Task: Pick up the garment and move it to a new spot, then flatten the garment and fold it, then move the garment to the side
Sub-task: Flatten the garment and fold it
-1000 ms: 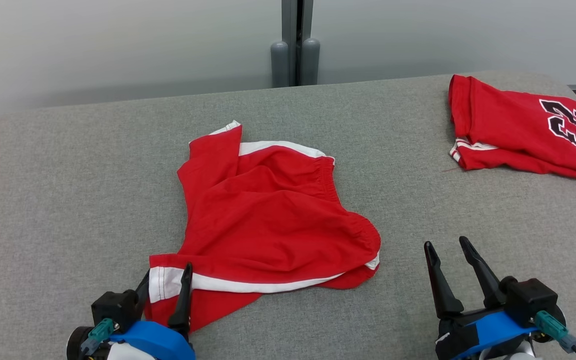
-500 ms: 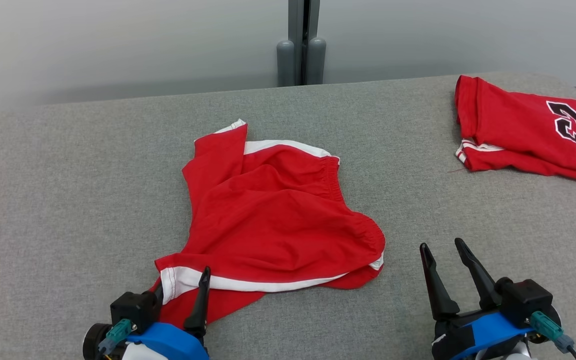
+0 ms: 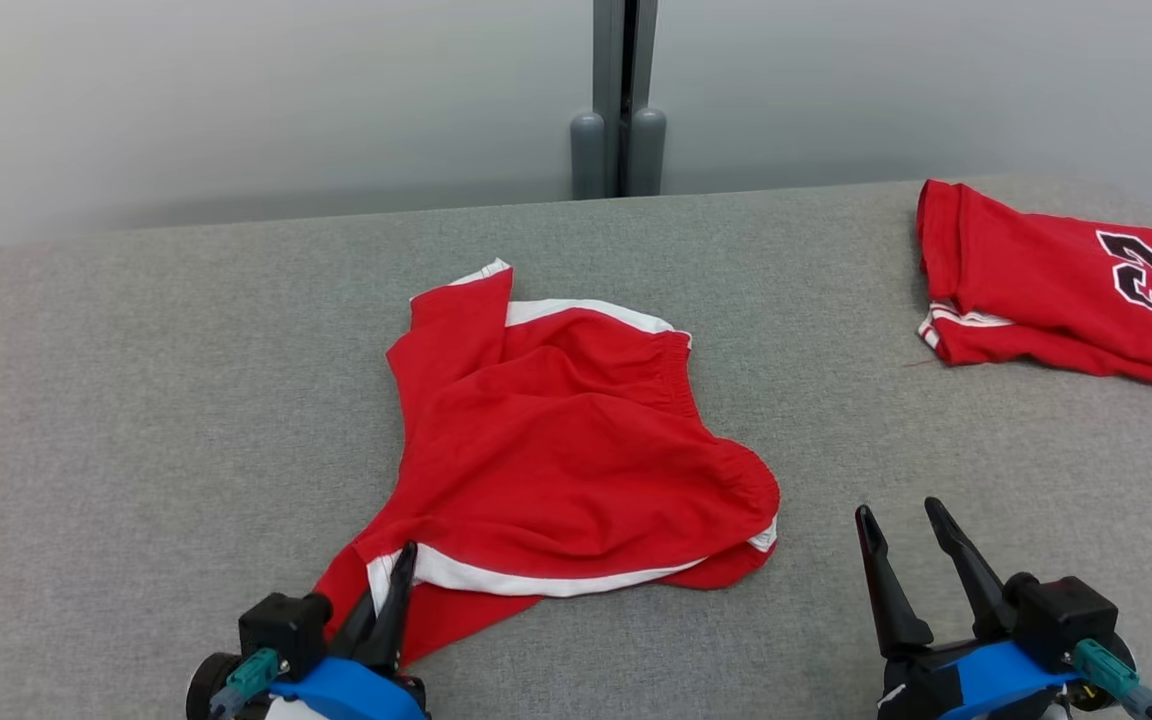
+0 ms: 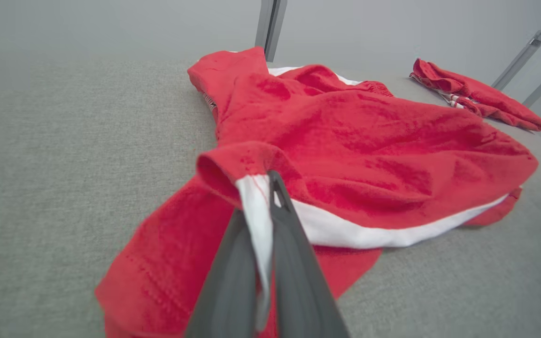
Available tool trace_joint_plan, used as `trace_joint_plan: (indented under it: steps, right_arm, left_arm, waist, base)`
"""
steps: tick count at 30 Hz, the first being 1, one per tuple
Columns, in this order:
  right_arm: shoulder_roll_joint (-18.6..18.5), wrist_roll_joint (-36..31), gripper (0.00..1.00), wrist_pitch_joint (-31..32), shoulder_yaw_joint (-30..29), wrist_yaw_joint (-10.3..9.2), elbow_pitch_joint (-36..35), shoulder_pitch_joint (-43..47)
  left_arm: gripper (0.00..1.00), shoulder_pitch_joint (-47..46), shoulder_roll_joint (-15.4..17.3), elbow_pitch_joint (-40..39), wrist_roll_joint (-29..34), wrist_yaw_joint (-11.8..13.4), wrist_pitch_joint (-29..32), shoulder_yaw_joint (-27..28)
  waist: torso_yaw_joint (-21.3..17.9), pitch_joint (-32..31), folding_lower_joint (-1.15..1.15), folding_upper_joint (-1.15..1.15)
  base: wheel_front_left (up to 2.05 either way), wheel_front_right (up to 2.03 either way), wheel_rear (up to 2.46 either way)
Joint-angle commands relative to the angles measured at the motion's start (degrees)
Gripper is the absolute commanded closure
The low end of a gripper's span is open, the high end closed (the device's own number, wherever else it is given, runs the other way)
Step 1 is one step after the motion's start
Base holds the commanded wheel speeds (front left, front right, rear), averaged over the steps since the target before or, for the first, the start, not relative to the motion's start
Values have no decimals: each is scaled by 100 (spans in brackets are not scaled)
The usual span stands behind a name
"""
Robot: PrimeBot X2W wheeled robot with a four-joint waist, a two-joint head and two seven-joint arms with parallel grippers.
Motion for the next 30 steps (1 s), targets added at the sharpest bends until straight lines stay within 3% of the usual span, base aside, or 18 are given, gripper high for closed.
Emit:
trace_joint_plan:
  steps: [1,9,16,17,18,19,30]
  right_arm:
    - [-18,-13,0,-17,-13,1,2,55]
    - [-23,13,0,-17,-76,1,39,143]
    - [-37,46,0,-18,-122,1,97,148]
    - [-46,47,0,-17,-129,1,107,148]
    - [-42,40,0,-17,-129,1,110,151]
    - [-38,40,0,-17,-126,1,121,154]
    - [-83,83,0,-18,-219,1,114,184]
  left_arm:
    - [100,110,67,-114,-29,-7,-25,0]
    - [100,1074,265,-932,-5,-7,-24,-200]
    - [100,1562,241,-880,-107,-7,-24,-284]
    - [85,1560,226,-880,-86,-7,-25,-223]
    - [12,1556,202,-903,-67,-7,-25,-146]
    - [0,1538,176,-959,-47,-6,-25,-36]
    - [0,1621,-114,-1937,498,18,-24,1561]
  waist:
    - [43,-22,0,0]
    - [325,-123,0,0]
    - [440,-109,0,0]
    - [450,-111,0,0]
    - [456,-114,0,0]
    - [457,-120,0,0]
    - [379,-230,0,0]
  base:
    - [0,0,0]
    - [0,0,0]
    - [0,0,0]
    - [0,0,0]
    - [0,0,0]
    - [0,0,0]
    - [0,0,0]
